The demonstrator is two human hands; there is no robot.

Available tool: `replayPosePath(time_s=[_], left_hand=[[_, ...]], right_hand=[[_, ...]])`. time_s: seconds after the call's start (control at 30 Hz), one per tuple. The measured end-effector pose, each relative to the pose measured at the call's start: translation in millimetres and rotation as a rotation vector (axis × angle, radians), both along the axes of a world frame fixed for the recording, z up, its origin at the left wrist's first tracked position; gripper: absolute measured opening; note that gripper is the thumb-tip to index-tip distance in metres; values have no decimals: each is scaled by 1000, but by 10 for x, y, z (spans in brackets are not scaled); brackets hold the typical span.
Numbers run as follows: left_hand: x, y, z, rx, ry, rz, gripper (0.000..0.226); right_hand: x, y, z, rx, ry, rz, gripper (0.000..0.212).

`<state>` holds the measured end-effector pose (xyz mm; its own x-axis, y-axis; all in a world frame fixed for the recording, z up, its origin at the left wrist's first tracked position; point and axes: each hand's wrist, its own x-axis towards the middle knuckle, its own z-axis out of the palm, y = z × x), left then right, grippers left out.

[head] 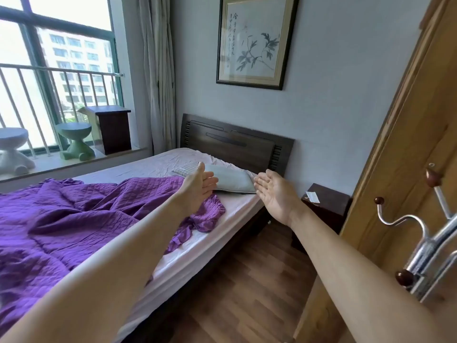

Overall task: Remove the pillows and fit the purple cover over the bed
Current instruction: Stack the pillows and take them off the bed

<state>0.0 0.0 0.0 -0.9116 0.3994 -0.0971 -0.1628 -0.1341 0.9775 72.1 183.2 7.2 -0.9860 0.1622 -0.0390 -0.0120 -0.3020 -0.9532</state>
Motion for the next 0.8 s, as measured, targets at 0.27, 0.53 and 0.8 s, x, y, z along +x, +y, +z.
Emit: replayPosePath(time_s=[0.27,0.53,0.8], left_hand=[[-271,-165,-377,-23,-85,0,65],[-777,131,-689,-13,-148,-7,65],[-1643,865,-918,-54,-166,-21,64]], right_hand=[[-187,-164,-314,-37,-54,-37,55],[-655,113,-627,-48,-107,-50,56],[-1538,794,-903,-52,-150,-41,56]])
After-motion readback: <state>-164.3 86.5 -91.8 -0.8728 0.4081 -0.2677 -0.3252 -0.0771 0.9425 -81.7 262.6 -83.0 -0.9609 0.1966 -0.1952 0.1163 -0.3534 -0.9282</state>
